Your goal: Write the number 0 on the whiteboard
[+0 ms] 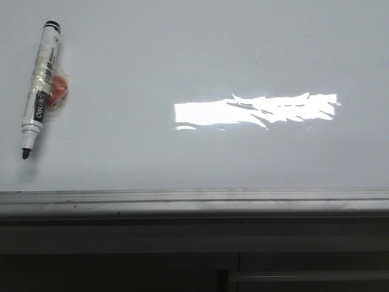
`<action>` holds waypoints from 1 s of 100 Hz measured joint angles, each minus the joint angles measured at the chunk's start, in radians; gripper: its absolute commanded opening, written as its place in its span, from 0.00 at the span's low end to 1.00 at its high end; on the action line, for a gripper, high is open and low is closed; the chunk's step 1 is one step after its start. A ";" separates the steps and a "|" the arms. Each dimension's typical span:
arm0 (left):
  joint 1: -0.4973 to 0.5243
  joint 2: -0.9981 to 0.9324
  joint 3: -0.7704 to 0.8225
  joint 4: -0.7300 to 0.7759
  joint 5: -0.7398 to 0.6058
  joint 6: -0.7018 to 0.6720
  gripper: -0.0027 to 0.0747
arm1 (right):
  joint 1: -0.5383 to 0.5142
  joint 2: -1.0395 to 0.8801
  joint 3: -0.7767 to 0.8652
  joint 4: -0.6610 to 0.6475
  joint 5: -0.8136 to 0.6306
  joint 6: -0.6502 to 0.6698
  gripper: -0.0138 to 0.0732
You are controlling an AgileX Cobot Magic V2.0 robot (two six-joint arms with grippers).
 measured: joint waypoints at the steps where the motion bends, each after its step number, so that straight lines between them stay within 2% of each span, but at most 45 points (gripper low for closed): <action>1: 0.000 0.000 0.000 0.000 0.000 0.000 0.01 | 0.000 0.000 0.000 0.000 0.000 0.000 0.09; 75: 0.000 0.000 0.000 0.000 -0.010 0.000 0.01 | 0.000 0.000 0.000 -0.002 -0.008 0.000 0.09; 80: 0.000 0.000 0.000 -0.003 -0.045 0.000 0.01 | 0.000 0.000 0.000 -0.002 -0.036 0.000 0.09; 85: 0.000 0.000 0.000 -0.012 -0.140 0.000 0.01 | 0.000 0.000 0.002 -0.002 -0.096 0.000 0.09; 100: 0.000 0.000 0.000 -0.026 -0.503 0.000 0.01 | 0.000 0.000 0.002 -0.002 -0.468 0.000 0.09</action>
